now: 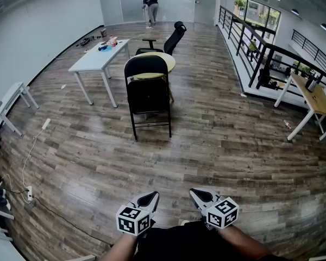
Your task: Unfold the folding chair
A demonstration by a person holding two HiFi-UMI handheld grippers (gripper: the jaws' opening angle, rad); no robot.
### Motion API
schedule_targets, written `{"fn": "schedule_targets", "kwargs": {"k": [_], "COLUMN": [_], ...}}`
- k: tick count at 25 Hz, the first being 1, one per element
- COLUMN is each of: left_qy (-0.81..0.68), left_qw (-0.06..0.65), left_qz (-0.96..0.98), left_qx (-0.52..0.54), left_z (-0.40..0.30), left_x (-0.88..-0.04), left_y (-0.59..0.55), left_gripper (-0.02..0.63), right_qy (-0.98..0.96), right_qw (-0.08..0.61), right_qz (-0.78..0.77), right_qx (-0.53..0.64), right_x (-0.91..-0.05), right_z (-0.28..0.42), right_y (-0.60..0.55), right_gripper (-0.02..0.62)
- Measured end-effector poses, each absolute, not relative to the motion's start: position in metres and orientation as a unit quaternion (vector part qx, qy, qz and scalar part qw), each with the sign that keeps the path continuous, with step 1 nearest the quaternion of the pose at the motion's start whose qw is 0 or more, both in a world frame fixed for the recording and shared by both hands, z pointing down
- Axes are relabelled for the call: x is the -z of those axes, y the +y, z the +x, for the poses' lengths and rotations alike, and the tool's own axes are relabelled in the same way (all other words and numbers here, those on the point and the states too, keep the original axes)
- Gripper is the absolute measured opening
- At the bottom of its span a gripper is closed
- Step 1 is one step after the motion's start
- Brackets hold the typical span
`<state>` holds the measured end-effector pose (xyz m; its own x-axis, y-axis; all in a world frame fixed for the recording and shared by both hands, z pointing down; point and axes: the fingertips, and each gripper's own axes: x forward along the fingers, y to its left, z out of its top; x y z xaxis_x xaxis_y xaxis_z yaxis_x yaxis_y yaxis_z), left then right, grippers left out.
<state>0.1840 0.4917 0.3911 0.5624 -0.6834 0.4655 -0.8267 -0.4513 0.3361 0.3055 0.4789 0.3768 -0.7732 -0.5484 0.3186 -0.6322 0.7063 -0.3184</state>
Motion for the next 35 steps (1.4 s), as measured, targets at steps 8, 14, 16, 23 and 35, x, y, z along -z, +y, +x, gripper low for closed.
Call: {"fn": "schedule_targets", "kwargs": {"k": [8,14,16,23,35], "left_qy": [-0.468,-0.488,-0.494,-0.516,-0.500], "left_qw": [0.258,0.262,0.265,0.290,0.301], "left_qz": [0.834,0.818,0.812,0.788,0.795], "left_qx": [-0.141,-0.158,-0.162,-0.169,-0.163], "left_z": [0.206,0.215,0.215,0.201,0.176], "left_x": [-0.389,-0.396,-0.398,-0.402,-0.415], "left_y": [0.479,0.483,0.485,0.488,0.429], "left_gripper": [0.008,0.008,0.008,0.008,0.008], "right_qy": [-0.917,-0.923,-0.926,-0.925,-0.916], "right_qw": [0.089,0.087,0.092,0.100,0.119], "right_qz": [0.321,0.295,0.284,0.268,0.280], "right_qx": [-0.221,-0.230,-0.232,-0.251,-0.260], "right_x": [-0.387,-0.396,-0.400,-0.420,-0.432], "right_z": [0.342,0.351,0.351,0.350,0.323], "right_y": [0.472,0.466,0.467,0.456,0.410], "right_gripper": [0.005,0.005,0.005,0.005,0.005]}}
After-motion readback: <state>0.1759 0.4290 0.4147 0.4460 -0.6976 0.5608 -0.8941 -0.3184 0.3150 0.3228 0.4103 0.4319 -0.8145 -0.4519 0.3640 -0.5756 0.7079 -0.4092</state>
